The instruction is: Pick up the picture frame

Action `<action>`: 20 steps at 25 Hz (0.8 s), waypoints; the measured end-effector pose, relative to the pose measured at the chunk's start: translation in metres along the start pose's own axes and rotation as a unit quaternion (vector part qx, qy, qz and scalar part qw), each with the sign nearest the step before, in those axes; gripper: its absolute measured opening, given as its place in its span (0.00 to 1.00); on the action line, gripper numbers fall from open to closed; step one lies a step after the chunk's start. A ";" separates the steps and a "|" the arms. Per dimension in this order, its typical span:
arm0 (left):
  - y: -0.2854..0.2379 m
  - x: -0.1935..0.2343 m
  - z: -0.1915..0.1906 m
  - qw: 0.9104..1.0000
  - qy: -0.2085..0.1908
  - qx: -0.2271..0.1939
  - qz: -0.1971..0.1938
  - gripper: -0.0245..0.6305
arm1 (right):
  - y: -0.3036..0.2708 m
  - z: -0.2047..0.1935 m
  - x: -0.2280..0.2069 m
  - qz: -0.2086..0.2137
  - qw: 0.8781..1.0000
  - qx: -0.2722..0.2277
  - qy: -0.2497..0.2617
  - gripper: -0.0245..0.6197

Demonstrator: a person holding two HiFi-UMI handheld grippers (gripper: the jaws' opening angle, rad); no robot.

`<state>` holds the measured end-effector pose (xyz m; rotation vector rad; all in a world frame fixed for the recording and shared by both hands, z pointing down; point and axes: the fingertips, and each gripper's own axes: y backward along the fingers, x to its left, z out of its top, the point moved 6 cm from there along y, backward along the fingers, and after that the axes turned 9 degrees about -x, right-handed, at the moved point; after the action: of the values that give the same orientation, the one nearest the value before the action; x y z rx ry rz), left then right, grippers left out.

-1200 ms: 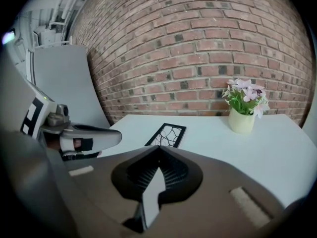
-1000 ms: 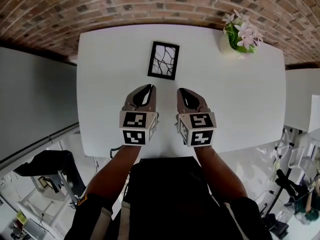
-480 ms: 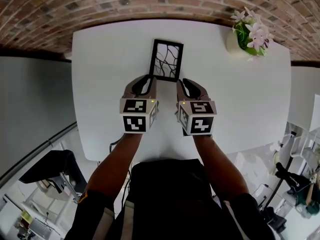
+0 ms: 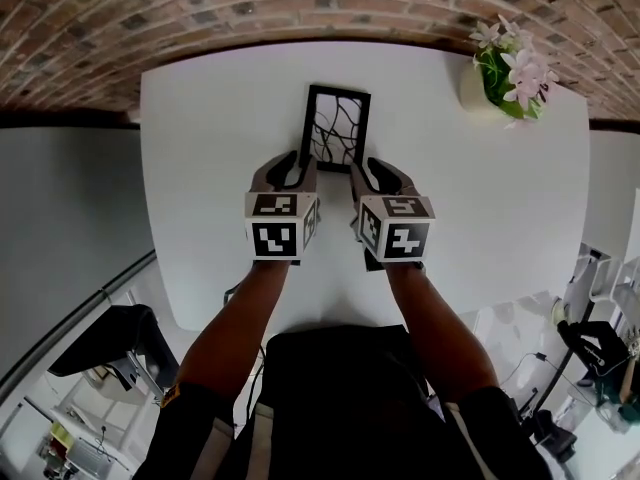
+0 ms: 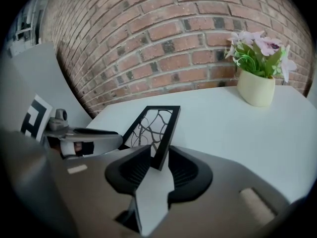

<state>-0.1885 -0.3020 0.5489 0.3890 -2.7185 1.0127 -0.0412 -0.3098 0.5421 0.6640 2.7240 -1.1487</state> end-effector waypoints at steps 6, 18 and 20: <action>-0.006 0.002 0.000 1.000 0.002 0.007 0.002 0.21 | -0.009 -0.007 -0.002 0.009 1.000 0.002 -0.014 0.23; -0.009 0.007 0.008 1.000 0.002 0.001 0.005 0.21 | -0.014 -0.001 -0.004 0.017 0.998 0.000 -0.061 0.25; -0.012 0.006 0.007 1.000 0.002 0.004 0.003 0.21 | -0.015 -0.002 -0.004 0.016 0.998 0.001 -0.065 0.25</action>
<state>-0.1908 -0.3162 0.5526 0.3817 -2.7147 1.0262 -0.0435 -0.3193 0.5539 0.6090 2.5959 -1.1448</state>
